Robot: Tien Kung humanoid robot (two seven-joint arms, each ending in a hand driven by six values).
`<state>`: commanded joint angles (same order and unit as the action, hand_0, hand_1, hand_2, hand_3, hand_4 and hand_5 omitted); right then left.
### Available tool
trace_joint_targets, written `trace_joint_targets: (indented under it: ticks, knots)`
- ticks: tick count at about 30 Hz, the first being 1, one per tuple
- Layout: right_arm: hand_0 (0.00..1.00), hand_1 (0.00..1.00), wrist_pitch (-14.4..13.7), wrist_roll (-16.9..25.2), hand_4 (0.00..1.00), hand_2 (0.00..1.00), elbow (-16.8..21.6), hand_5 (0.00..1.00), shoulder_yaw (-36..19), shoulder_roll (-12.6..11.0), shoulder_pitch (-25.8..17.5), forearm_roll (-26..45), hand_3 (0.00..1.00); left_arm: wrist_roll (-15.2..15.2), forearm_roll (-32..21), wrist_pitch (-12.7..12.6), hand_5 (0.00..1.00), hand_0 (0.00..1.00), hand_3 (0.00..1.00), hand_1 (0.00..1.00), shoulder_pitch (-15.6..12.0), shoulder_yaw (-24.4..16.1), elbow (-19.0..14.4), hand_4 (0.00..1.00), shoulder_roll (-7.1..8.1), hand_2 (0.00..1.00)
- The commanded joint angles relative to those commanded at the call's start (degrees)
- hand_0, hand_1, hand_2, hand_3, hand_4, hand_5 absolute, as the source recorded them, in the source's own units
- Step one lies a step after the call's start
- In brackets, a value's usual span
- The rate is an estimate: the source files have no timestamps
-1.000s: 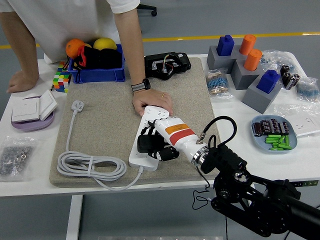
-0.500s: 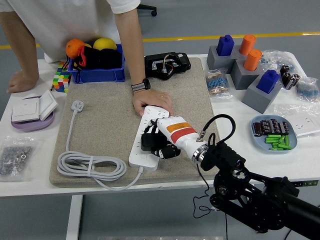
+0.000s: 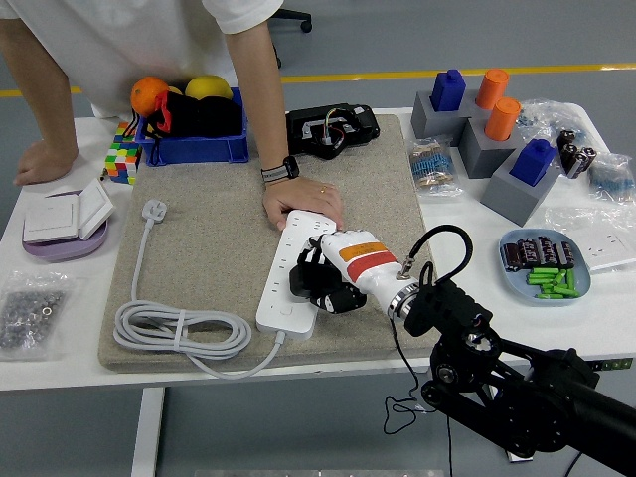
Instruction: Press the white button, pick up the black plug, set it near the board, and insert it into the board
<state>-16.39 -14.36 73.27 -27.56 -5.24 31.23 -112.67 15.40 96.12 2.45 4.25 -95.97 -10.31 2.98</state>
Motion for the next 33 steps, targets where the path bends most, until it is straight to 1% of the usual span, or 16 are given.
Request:
trace_joint_targets:
  ticks: [12, 22, 33]
  knots:
    - [0.237, 0.225, 0.3, -0.5, 0.753, 0.281, 1.4, 0.002, -1.0, -0.3, -0.4, -0.3, 0.563, -0.1, -0.4, 0.0, 0.376, 0.625, 0.694, 0.632, 0.0, 0.3, 0.0, 0.587, -0.04, 0.640]
    - [0.233, 0.220, 1.4, -1.4, 0.753, 0.278, 1.8, 0.002, -0.8, -0.8, -0.8, 0.2, 0.564, 0.0, 0.1, 0.0, 0.376, 0.625, 0.694, 0.632, 0.0, -0.1, 0.0, 0.586, -0.02, 0.640]
    - [0.231, 0.218, 1.5, -1.9, 0.754, 0.276, 2.0, 0.002, -0.3, -0.5, -1.1, 0.2, 0.566, -0.1, -0.2, 0.0, 0.375, 0.625, 0.693, 0.632, 0.0, 0.1, 0.0, 0.587, -0.08, 0.640]
